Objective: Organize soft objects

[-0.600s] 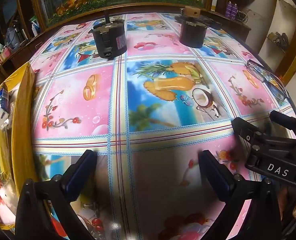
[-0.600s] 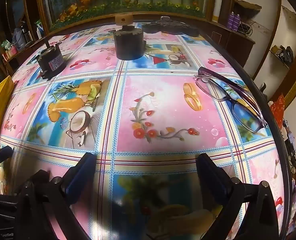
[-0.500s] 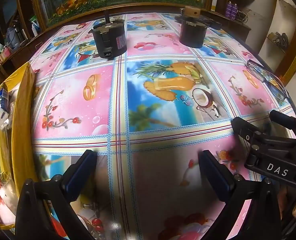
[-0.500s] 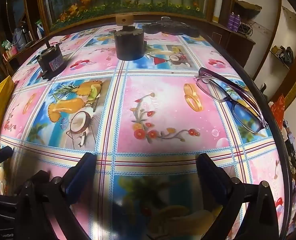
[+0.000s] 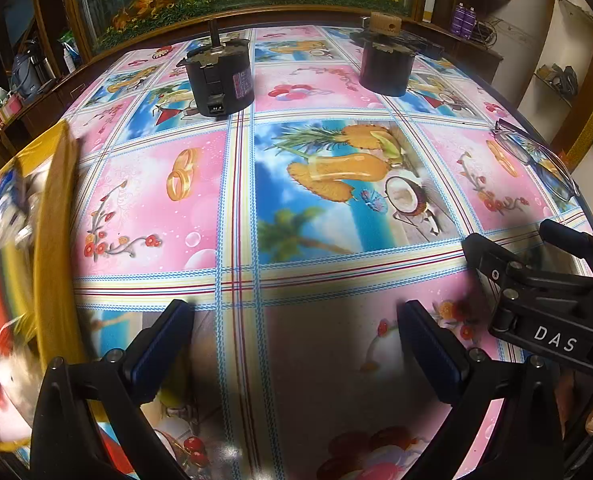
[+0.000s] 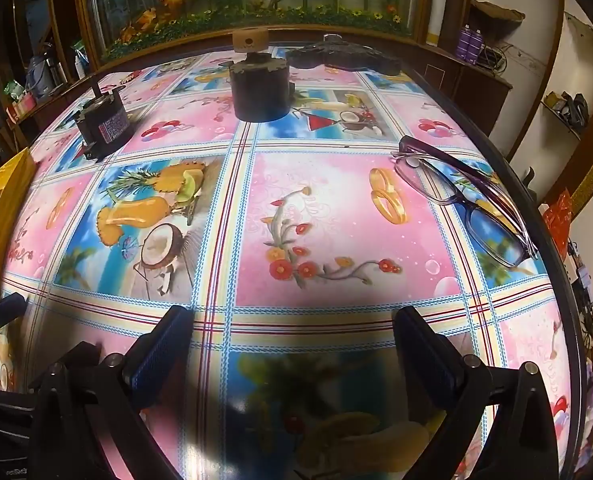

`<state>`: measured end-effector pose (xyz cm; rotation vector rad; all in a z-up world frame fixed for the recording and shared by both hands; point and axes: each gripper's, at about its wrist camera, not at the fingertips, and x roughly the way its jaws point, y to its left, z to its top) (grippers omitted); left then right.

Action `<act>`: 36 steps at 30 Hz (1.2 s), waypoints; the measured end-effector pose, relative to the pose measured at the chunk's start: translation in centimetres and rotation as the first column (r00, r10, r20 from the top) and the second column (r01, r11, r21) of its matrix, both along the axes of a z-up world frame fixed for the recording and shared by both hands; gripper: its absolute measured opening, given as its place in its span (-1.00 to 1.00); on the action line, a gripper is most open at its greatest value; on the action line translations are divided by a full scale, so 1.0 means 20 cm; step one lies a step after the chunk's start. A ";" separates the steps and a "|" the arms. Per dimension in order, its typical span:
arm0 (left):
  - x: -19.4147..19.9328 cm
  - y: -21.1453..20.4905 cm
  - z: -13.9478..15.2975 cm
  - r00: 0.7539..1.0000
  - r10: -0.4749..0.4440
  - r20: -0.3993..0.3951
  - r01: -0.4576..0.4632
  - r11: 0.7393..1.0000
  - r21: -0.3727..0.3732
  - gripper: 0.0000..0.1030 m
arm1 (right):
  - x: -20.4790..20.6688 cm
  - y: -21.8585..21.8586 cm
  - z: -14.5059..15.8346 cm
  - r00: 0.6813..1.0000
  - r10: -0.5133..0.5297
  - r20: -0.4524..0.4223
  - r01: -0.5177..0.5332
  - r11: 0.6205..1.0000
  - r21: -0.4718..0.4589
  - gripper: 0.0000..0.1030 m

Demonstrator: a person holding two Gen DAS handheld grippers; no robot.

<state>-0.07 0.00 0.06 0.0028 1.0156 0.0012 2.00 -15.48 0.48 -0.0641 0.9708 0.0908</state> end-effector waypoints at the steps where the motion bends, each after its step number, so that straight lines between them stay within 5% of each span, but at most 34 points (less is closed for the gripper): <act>1: 0.00 0.00 0.00 1.000 0.000 0.000 0.000 1.000 0.000 1.00 | 0.00 0.00 0.00 1.000 0.000 0.000 0.000 1.000 0.000 0.98; 36: -0.01 0.01 0.00 1.000 -0.002 0.000 0.002 1.000 -0.001 1.00 | 0.00 0.00 0.01 1.000 0.001 0.002 -0.001 1.000 0.003 0.99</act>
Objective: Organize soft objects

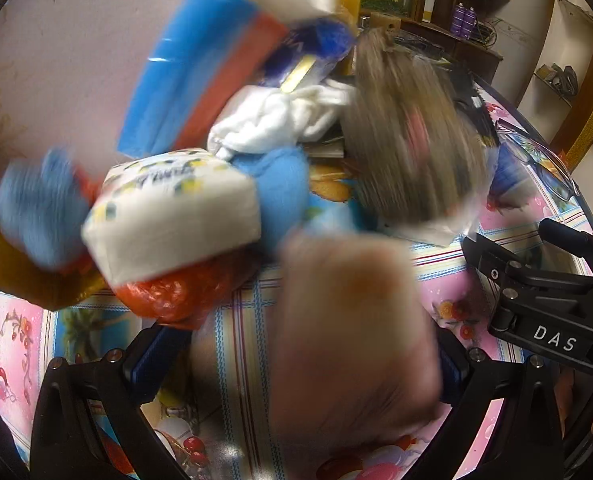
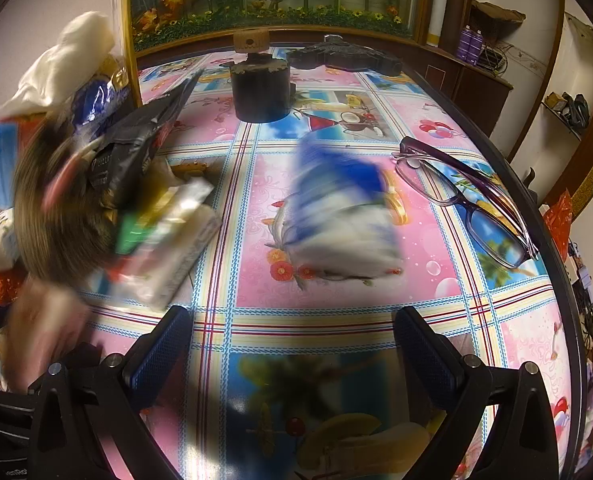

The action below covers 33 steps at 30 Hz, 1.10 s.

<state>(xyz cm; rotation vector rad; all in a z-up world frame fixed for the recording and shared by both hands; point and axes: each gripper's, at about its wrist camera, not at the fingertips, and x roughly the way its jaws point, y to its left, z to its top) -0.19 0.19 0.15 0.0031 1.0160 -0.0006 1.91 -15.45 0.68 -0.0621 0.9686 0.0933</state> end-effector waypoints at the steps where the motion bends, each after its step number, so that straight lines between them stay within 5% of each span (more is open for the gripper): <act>1: 0.00 0.00 0.00 1.000 0.000 0.000 0.000 1.000 0.000 1.00 | 0.00 0.00 0.00 1.000 0.000 0.000 0.000 1.000 0.000 0.99; 33: 0.01 -0.01 0.00 1.000 0.000 0.000 0.000 1.000 0.000 1.00 | 0.00 0.00 -0.01 1.000 0.002 0.003 -0.002 1.000 0.002 0.99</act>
